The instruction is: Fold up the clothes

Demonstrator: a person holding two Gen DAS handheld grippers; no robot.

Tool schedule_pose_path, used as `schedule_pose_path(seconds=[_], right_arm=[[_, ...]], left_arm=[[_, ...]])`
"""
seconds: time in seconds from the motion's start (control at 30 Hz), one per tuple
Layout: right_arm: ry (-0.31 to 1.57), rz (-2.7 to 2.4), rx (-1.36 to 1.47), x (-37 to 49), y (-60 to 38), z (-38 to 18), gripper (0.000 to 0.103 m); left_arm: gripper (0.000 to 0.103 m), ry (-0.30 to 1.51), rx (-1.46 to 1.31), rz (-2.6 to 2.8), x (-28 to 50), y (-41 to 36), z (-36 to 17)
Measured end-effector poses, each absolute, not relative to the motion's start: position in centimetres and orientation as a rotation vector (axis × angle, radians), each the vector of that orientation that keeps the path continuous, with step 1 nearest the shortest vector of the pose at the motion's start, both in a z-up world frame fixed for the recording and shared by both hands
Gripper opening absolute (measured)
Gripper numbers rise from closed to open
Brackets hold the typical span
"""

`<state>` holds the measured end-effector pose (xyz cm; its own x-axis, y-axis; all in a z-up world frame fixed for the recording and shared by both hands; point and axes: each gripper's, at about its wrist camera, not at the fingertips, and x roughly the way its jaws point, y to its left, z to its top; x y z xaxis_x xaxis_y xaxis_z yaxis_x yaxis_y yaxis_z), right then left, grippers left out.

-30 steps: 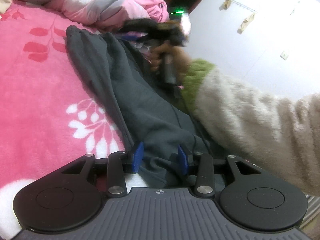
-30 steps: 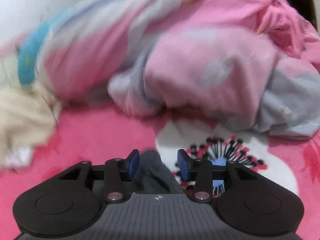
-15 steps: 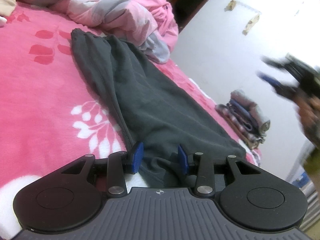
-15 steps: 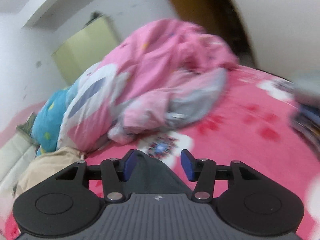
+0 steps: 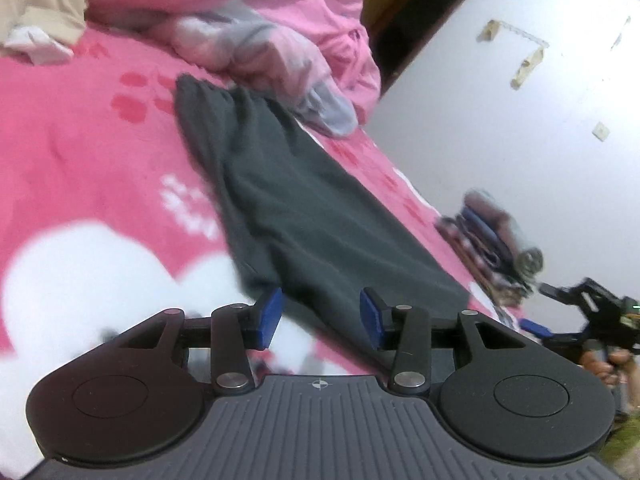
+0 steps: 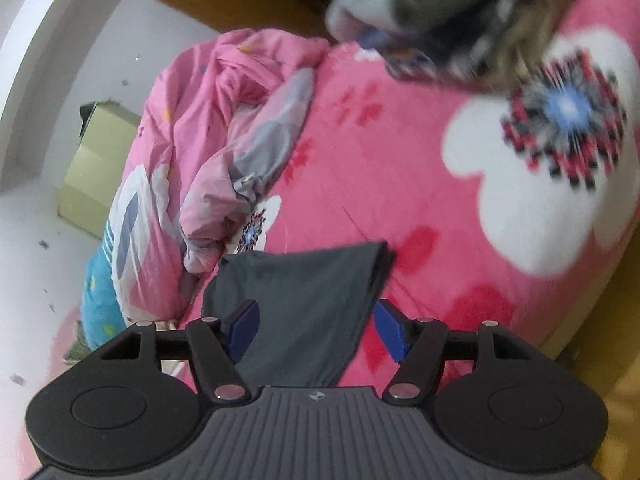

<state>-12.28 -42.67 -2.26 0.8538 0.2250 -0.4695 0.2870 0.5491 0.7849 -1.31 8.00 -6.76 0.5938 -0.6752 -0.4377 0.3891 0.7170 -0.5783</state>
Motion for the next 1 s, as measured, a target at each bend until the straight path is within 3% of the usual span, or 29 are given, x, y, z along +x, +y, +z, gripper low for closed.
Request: schedule_pose_path(seconds=[0.17, 0.43, 0.7, 0.83, 0.87, 0.93, 1.0], right_arm=[[0.574, 0.063, 0.879, -12.3, -39.1, -2.4, 0.067], [0.517, 0.341, 0.076, -10.3, -20.2, 0.4, 0.065], [0.538, 0.326, -0.386, -9.0, -11.2, -3.4, 0.061], [0.562, 0.284, -0.472, -9.1, -10.6, -5.4, 0.052], [0.568, 0.276, -0.487, -9.1, -10.6, -5.8, 0.046], [0.575, 0.278, -0.481, -9.0, -10.7, -6.1, 0.036], [0.569, 0.272, -0.489, -9.0, -10.8, -6.0, 0.014]], left_arm=[[0.043, 0.691, -0.415, -0.611, -2.7, 7.1, -6.5], [0.043, 0.71, -0.418, -0.537, 0.2, 9.5, -5.7], [0.043, 0.864, -0.473, -0.584, 4.9, 9.3, -6.7], [0.041, 0.895, -0.458, -0.61, 5.7, 8.4, -7.1], [0.041, 0.897, -0.447, -0.617, 5.7, 8.1, -7.1], [0.028, 0.9, -0.425, -0.629, 5.9, 7.5, -7.2], [0.014, 0.903, -0.405, -0.639, 6.0, 7.0, -7.2]])
